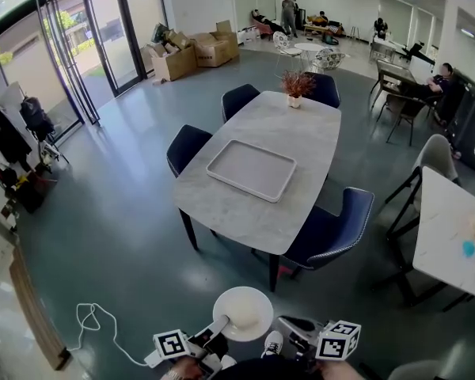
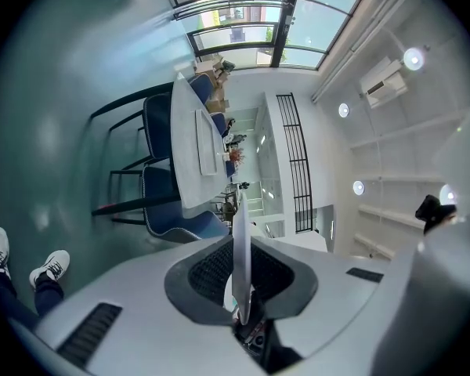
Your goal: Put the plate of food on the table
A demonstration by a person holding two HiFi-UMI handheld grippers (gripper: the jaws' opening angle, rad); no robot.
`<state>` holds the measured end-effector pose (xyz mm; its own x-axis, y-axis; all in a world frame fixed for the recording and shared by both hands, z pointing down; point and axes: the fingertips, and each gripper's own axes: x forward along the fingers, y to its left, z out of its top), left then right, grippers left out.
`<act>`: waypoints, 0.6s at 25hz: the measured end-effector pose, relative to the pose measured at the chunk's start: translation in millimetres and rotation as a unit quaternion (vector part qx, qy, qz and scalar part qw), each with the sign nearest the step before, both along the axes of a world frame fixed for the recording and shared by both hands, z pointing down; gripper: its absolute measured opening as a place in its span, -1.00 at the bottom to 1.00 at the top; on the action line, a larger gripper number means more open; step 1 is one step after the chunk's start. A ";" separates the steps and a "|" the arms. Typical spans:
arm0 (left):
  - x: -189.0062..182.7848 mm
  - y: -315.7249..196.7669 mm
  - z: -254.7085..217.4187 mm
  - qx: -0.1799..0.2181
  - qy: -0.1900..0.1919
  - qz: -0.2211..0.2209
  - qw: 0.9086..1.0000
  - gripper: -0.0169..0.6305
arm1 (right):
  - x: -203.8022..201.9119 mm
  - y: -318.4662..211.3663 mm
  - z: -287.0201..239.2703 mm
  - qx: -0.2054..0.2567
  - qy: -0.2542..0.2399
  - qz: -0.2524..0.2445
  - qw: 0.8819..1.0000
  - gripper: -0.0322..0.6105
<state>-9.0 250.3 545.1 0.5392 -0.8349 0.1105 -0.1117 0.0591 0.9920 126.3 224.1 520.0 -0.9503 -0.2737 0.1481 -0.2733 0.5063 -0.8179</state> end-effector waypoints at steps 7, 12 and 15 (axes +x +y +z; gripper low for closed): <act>13.8 -36.8 -4.1 0.002 -0.007 -0.021 1.000 -0.82 | 18.3 -43.5 -3.0 0.007 -0.002 -0.011 1.000 -0.87; 26.0 -54.3 2.0 -0.008 -0.006 -0.029 1.000 -0.82 | 31.4 -58.4 2.4 -0.014 -0.018 -0.014 1.000 -0.87; 33.2 -64.9 1.4 -0.013 0.001 -0.025 1.000 -0.82 | 36.2 -69.9 1.5 -0.013 -0.023 -0.009 1.000 -0.87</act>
<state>24.2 185.4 546.5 0.4977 -0.8574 0.1311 -0.1051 0.0904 0.9903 162.5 154.3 521.5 -0.9609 -0.2534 0.1119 -0.2270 0.4889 -0.8423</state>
